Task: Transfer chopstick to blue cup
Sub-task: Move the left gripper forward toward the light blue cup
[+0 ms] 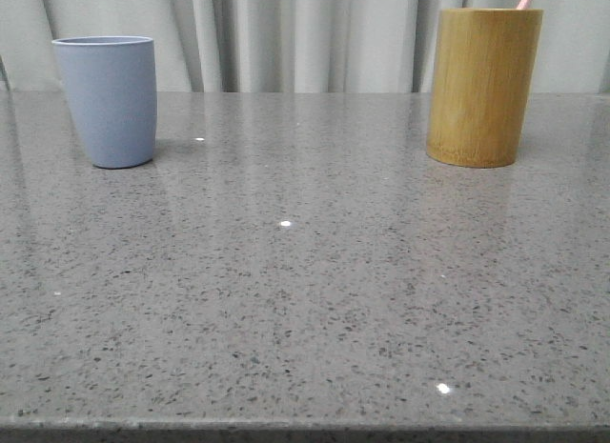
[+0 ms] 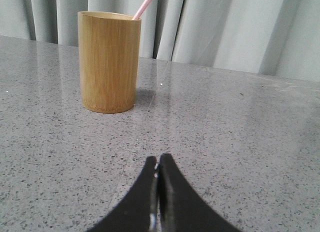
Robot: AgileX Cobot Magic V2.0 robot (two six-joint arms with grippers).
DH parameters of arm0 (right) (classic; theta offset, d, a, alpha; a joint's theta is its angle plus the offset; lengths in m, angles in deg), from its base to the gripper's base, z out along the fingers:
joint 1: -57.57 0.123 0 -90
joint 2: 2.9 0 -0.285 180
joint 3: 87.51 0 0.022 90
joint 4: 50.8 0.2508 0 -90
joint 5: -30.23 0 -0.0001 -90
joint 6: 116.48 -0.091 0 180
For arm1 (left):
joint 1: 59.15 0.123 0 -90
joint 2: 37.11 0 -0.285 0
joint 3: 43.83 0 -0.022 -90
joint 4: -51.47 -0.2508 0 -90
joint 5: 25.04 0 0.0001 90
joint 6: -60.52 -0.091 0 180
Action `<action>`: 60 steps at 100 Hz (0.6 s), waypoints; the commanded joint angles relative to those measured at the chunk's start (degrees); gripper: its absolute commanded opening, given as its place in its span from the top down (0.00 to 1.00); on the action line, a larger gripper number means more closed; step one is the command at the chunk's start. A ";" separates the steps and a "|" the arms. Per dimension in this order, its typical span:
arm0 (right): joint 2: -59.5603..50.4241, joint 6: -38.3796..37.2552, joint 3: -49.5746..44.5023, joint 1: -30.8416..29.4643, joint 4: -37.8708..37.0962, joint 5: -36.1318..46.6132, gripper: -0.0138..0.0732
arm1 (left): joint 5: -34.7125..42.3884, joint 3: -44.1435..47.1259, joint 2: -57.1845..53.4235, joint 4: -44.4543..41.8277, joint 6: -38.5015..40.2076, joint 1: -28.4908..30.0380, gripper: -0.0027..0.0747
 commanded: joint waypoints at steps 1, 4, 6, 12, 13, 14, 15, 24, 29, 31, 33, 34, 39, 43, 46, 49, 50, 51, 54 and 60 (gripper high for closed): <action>-1.19 0.39 -0.02 -0.21 0.00 5.41 0.92 | 4.56 0.51 -1.99 0.10 0.31 0.19 0.99; -1.19 0.39 -0.02 -0.21 0.00 6.75 0.92 | 5.49 0.51 -1.99 0.10 0.31 0.19 0.99; -1.19 0.39 -0.02 -0.21 0.00 7.36 0.92 | 6.15 0.51 -1.99 0.10 0.31 0.19 0.99; -1.19 0.33 0.03 -0.15 0.35 8.42 0.92 | 6.43 0.06 -1.99 0.58 0.31 0.19 0.99; -1.19 0.28 0.03 -0.15 0.35 8.57 0.92 | 6.29 -0.20 -1.99 0.80 0.31 0.19 0.99; -1.19 0.22 0.11 -0.15 0.39 8.58 0.92 | 6.28 -0.31 -1.99 0.95 0.31 0.19 0.99; -1.19 0.10 0.17 -0.15 0.51 8.58 0.92 | 6.28 -0.54 -1.99 1.13 0.31 0.19 0.99; -1.19 -1.32 1.70 -0.15 1.63 7.74 0.92 | 5.34 -2.59 -1.89 4.48 0.31 0.19 0.99; -1.19 -2.17 3.62 -0.15 2.54 6.25 0.92 | 4.95 -4.40 -1.66 6.22 0.31 0.19 0.99; -1.19 -2.17 4.19 -0.15 2.89 5.54 0.92 | 4.69 -4.89 -1.56 6.75 0.31 0.19 0.99; -1.19 -2.17 5.11 -0.15 3.05 4.71 0.92 | 4.35 -5.66 -1.24 7.13 0.31 0.19 0.99; -1.19 -2.17 5.78 -0.15 3.04 4.27 0.92 | 4.25 -6.17 -1.21 7.28 0.31 0.19 0.99; -1.06 -2.17 8.21 -0.15 3.04 1.40 0.92 | 3.22 -7.97 -0.29 7.43 0.31 0.19 0.99; -0.75 -2.17 10.22 -0.15 3.04 -0.58 0.92 | 2.22 -9.47 0.61 7.43 0.31 0.19 0.99; -0.55 -2.17 11.41 -0.15 3.04 -2.38 0.92 | 1.03 -10.37 1.20 7.43 0.31 0.19 0.99; -0.34 -2.17 12.41 -0.15 3.04 -3.43 0.92 | 0.31 -11.07 1.93 7.43 0.31 0.19 0.99; -0.28 -2.17 12.79 -0.15 3.04 -3.66 0.92 | 0.03 -11.32 2.07 7.43 0.31 0.19 0.99; -0.21 -2.17 13.17 -0.15 3.04 -4.05 0.92 | 0.02 -11.53 2.33 7.43 0.31 0.19 0.99; -0.16 -2.17 13.56 -0.15 3.04 -4.27 0.92 | 0.02 -11.66 2.81 7.43 0.31 0.19 0.99; -0.16 -2.17 13.79 -0.15 3.04 -3.50 0.92 | 0.18 -11.78 3.34 7.43 0.31 0.19 0.99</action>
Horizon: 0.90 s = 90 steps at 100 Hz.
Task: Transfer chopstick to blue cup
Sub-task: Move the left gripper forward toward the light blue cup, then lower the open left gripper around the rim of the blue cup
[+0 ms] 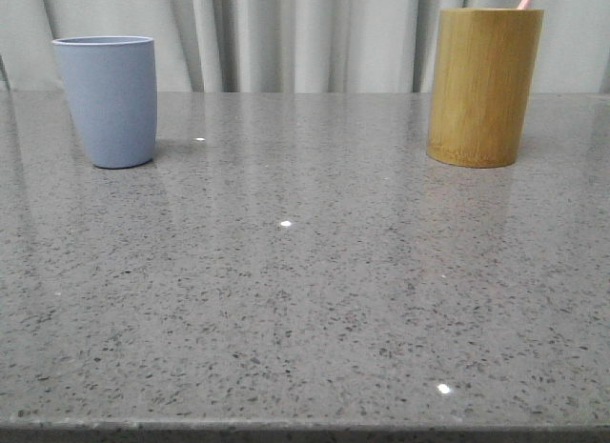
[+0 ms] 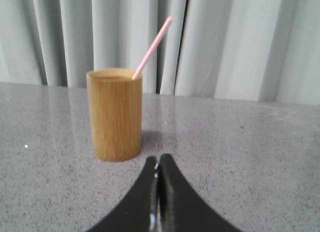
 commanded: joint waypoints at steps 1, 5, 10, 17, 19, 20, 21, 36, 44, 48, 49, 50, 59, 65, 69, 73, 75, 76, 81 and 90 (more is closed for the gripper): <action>-0.15 0.00 2.68 -0.15 0.27 3.19 0.92 | 3.21 -2.32 2.09 0.63 0.31 0.19 0.99; -0.15 0.00 2.62 -0.15 0.13 3.55 0.92 | 3.34 -2.32 2.16 0.63 0.31 0.19 0.99; -0.15 0.00 2.62 -0.15 0.02 3.90 0.92 | 3.58 -2.32 2.16 0.63 0.31 0.19 0.99; -0.15 0.00 2.62 -0.15 0.02 3.97 0.92 | 3.58 -2.41 2.16 2.01 0.31 0.19 0.99; -0.15 0.00 2.62 -0.15 0.18 3.90 0.92 | 3.58 -2.57 2.16 2.88 0.31 0.19 0.99; -0.15 0.00 2.62 -0.15 0.27 3.89 0.92 | 3.58 -2.73 2.16 3.79 0.31 0.19 0.99; -0.15 0.00 2.62 -0.15 0.39 3.83 0.92 | 3.41 -2.74 2.16 4.21 0.31 0.19 0.99; 0.00 0.00 5.33 -0.15 5.18 -4.12 0.92 | -7.38 -8.04 2.97 7.03 0.31 0.19 0.99; 1.51 0.00 8.70 -0.15 5.63 -11.36 0.92 | -14.03 -12.62 5.31 6.92 0.31 0.19 0.99; 2.99 0.00 10.93 -0.15 5.63 -15.38 0.92 | -17.41 -15.46 7.27 6.92 0.31 0.19 0.99; 2.99 0.00 11.31 -0.15 5.63 -16.01 0.92 | -17.96 -15.95 7.27 6.92 0.31 0.19 0.99; 3.58 0.00 11.70 -0.15 5.63 -16.61 0.92 | -18.51 -16.45 8.04 6.92 0.31 0.19 0.99; 8.46 0.00 16.82 -0.15 5.58 -23.43 0.92 | -26.20 -23.55 14.05 6.92 0.31 0.19 0.99; 11.89 0.00 20.47 -0.15 5.58 -27.38 0.92 | -32.11 -28.79 18.31 6.92 0.31 0.19 0.99; 14.52 0.00 22.52 -0.15 5.58 -29.49 0.92 | -35.45 -31.65 21.61 6.92 0.31 0.19 0.99; 17.10 0.00 24.96 -0.15 5.58 -31.93 0.92 | -39.23 -34.92 24.88 6.92 0.31 0.19 0.99; 17.92 0.00 26.17 -0.15 5.58 -33.19 0.92 | -41.12 -36.47 26.47 6.92 0.31 0.19 0.99; 18.72 0.00 26.57 -0.15 5.58 -33.60 0.92 | -41.73 -36.96 27.00 6.92 0.31 0.19 0.99; 21.33 0.00 29.55 -0.15 5.58 -36.20 0.92 | -46.44 -40.64 30.49 6.92 0.31 0.19 0.99; 25.12 0.00 32.78 -0.15 5.62 -38.70 0.92 | -51.33 -44.79 36.08 6.92 0.20 0.19 0.99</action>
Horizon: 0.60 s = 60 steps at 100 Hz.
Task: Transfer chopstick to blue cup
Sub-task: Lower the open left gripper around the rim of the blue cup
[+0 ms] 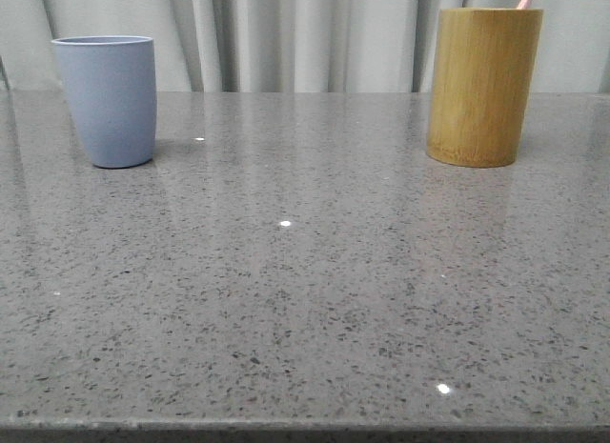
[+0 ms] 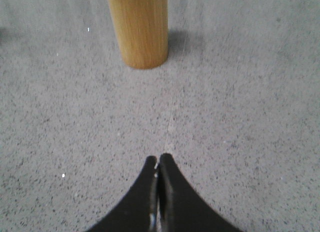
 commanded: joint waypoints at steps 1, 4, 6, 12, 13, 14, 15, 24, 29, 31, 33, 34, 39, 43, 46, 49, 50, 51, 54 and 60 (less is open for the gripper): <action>4.43 0.00 4.77 -0.15 0.49 0.82 0.92 | -2.54 -5.94 5.76 0.99 -0.12 0.19 0.99; 5.49 0.00 5.28 -0.15 0.49 1.35 0.92 | -3.32 -6.82 7.49 0.99 -0.69 0.19 0.99; 5.85 0.00 5.59 -0.15 0.49 1.87 0.92 | -3.72 -7.33 8.10 0.99 -1.07 0.19 0.99; 7.10 0.00 5.75 -0.15 0.49 3.56 0.92 | -4.00 -8.11 10.40 0.99 -1.89 0.19 0.99; 7.19 0.00 5.75 -0.15 0.49 4.01 0.92 | -4.00 -8.11 10.60 0.99 -1.89 0.19 0.99; 7.42 0.00 5.75 -0.15 0.49 4.25 0.92 | -4.00 -8.11 10.99 0.99 -1.89 0.19 0.99; 7.52 0.00 5.75 -0.15 0.49 4.60 0.92 | -4.00 -8.21 11.17 0.99 -1.89 0.19 0.99; 8.10 0.00 5.75 -0.15 0.49 5.52 0.92 | -3.77 -8.21 12.99 0.99 -2.51 0.19 0.99; 8.10 0.00 5.75 -0.15 0.49 5.52 0.92 | -3.69 -8.21 13.50 0.99 -3.71 0.19 0.99; 8.10 0.00 5.75 -0.15 0.49 5.52 0.92 | -3.64 -8.21 13.65 0.99 -3.87 0.19 0.99; 8.09 0.00 5.75 -0.15 0.49 5.58 0.92 | -3.53 -8.21 13.80 0.99 -4.00 0.19 0.99; 8.09 0.00 5.75 -0.15 0.49 5.58 0.92 | -3.48 -8.21 13.80 0.99 -4.24 0.19 0.99; 8.09 0.00 5.75 -0.15 0.49 5.59 0.92 | -3.00 -8.21 13.80 0.99 -4.77 0.19 0.99; 8.09 0.00 5.75 -0.15 0.43 5.59 0.92 | -2.57 -8.21 13.80 0.99 -4.76 0.19 0.99; 8.09 0.00 5.75 -0.15 0.43 5.59 0.91 | -2.18 -8.21 13.69 0.99 -4.76 0.19 0.99; 8.09 0.00 5.75 -0.15 0.43 5.59 0.90 | -1.90 -8.21 13.69 0.99 -4.76 0.19 0.99; 8.09 0.00 5.75 -0.15 0.43 5.59 0.90 | -1.93 -8.21 13.69 0.99 -4.76 0.19 0.99; 8.09 0.00 5.75 -0.15 0.43 5.59 0.88 | -1.87 -8.21 13.69 0.99 -4.76 0.19 0.99; 8.09 0.00 5.75 -0.15 0.43 5.59 0.86 | -1.78 -8.21 13.69 0.99 -4.89 0.19 0.97; 8.09 0.00 5.75 -0.15 0.43 5.59 0.77 | -1.65 -8.21 13.69 1.60 -6.01 0.19 0.93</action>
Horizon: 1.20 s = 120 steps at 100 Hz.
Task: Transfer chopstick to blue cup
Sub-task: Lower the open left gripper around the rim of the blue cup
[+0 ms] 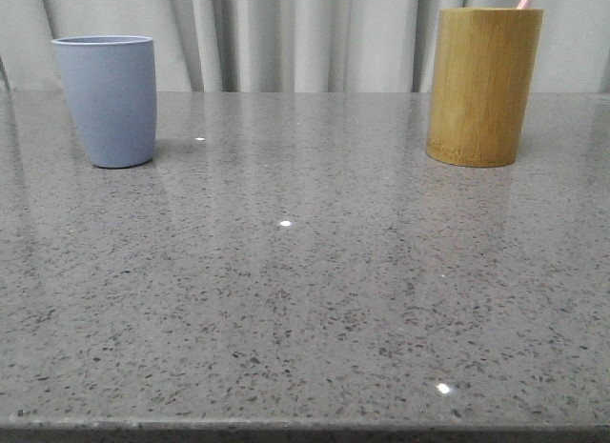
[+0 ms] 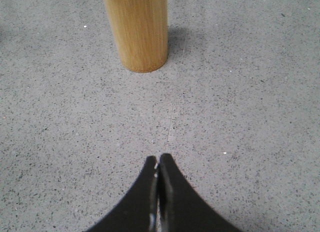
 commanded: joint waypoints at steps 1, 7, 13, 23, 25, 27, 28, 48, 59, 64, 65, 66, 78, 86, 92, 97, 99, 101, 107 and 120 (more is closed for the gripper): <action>0.71 0.00 1.95 -0.15 0.34 4.32 0.76 | 3.77 -1.80 -0.03 1.74 -1.21 0.19 0.91; 0.71 0.00 1.95 -0.15 0.34 4.32 0.63 | 3.77 -1.80 -0.03 2.99 -2.08 0.19 0.82; 0.71 0.00 1.95 -0.15 0.34 4.36 0.48 | 3.77 -1.80 -0.03 4.06 -2.64 0.19 0.68; 0.71 0.00 1.95 -0.15 0.34 4.76 0.24 | 3.88 -1.80 -0.03 4.46 -2.73 0.19 0.39; 0.71 0.00 1.95 -0.15 0.34 4.83 0.22 | 3.88 -1.80 -0.03 4.46 -2.73 0.19 0.32; 0.71 0.00 1.95 -0.15 0.34 4.92 0.19 | 3.88 -1.80 -0.03 4.46 -2.73 0.19 0.26; 0.71 0.00 1.95 -0.15 0.34 4.98 0.18 | 3.88 -1.80 -0.03 4.46 -2.73 0.19 0.24; 0.71 0.00 1.95 -0.15 0.40 5.04 0.15 | 5.17 -1.80 -0.03 7.34 -2.87 0.19 0.08; 0.71 0.00 1.95 -0.15 0.40 5.04 0.15 | 6.28 -3.78 1.28 7.36 -3.02 0.19 0.12; 0.71 0.00 1.95 -0.15 0.40 5.04 0.15 | 7.38 -5.35 2.93 7.36 -3.02 0.19 0.13; 0.71 0.00 1.95 -0.15 0.40 5.04 0.15 | 7.56 -5.60 2.93 7.36 -3.02 0.19 0.13; 0.71 0.00 1.95 -0.15 0.40 5.04 0.15 | 7.77 -6.12 3.45 7.36 -3.02 0.19 0.13; 0.71 0.00 1.95 -0.15 0.40 5.04 0.15 | 10.72 -11.32 9.08 6.73 -3.02 0.19 0.14; 0.71 0.00 1.95 -0.15 0.40 5.04 0.15 | 10.94 -15.07 13.61 6.73 -3.02 0.19 0.14; 0.71 0.00 1.95 -0.15 0.40 5.04 0.15 | 10.97 -18.05 17.51 6.73 -3.02 0.19 0.14; 0.71 0.00 1.95 -0.15 0.40 5.04 0.15 | 11.07 -20.22 20.62 6.73 -3.02 0.19 0.14; 0.71 0.00 1.95 -0.15 0.40 5.04 0.15 | 11.07 -21.12 21.95 6.73 -3.02 0.19 0.14; 0.71 0.00 1.95 -0.15 0.40 5.04 0.15 | 11.07 -21.98 23.31 6.73 -3.02 0.19 0.14; 0.71 0.00 1.95 -0.15 0.40 5.04 0.15 | 10.62 -24.16 26.85 6.73 -3.02 0.19 0.14; 0.71 0.00 1.95 -0.15 0.40 5.04 0.15 | 9.02 -28.18 34.66 7.21 -3.02 0.19 0.14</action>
